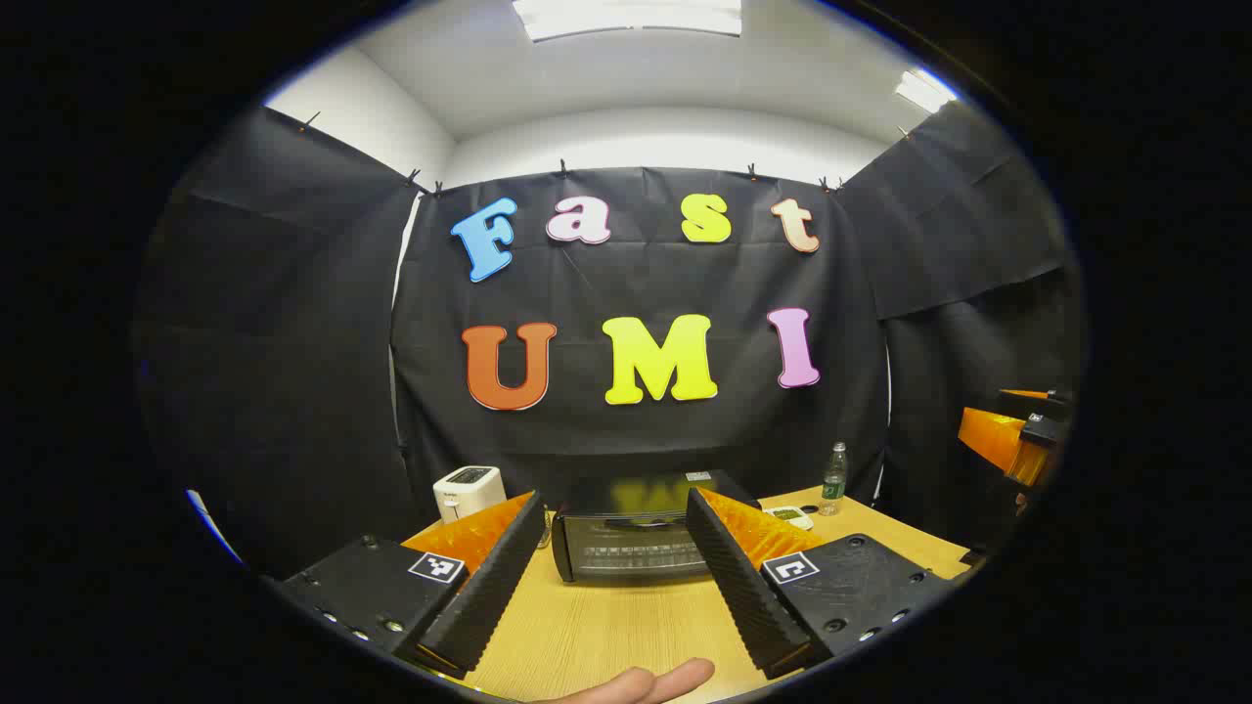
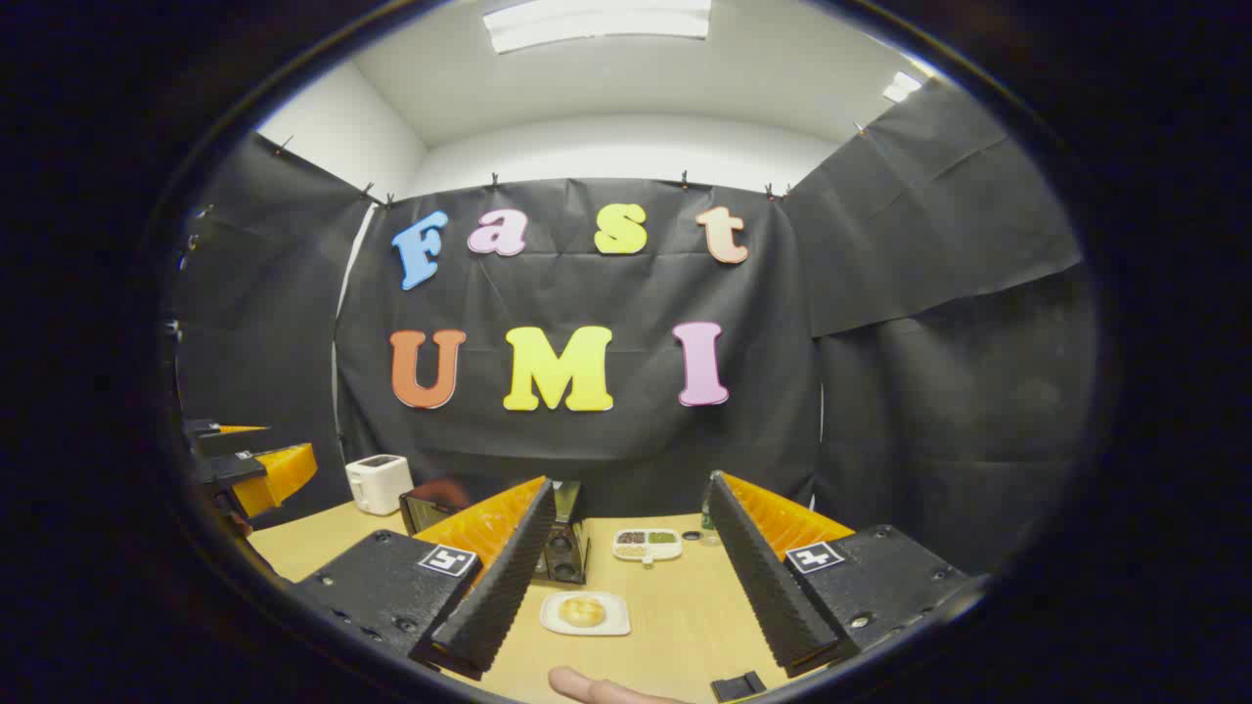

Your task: Open the electric oven with the left hand, put the food in, and close the electric oven.

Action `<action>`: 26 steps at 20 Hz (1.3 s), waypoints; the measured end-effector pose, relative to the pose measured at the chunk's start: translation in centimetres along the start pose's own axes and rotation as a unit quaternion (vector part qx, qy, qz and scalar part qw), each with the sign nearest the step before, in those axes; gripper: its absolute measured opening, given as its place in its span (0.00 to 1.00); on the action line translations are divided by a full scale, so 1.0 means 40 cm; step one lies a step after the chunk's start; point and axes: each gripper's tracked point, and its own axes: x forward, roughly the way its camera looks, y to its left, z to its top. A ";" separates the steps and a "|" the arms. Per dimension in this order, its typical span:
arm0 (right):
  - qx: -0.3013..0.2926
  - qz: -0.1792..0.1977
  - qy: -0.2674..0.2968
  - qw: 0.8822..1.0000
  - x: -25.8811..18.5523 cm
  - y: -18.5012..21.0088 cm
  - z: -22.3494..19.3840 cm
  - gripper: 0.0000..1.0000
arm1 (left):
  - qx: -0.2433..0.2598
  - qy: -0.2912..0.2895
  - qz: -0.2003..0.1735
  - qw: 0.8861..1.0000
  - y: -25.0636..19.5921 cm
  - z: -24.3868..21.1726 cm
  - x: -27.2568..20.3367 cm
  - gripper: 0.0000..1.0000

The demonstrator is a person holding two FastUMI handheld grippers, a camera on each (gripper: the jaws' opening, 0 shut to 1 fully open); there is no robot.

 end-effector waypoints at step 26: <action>-0.013 -0.017 -0.032 0.999 -0.027 -0.080 -0.022 0.96 | -0.014 0.117 -0.054 0.992 -0.118 -0.164 0.339 0.97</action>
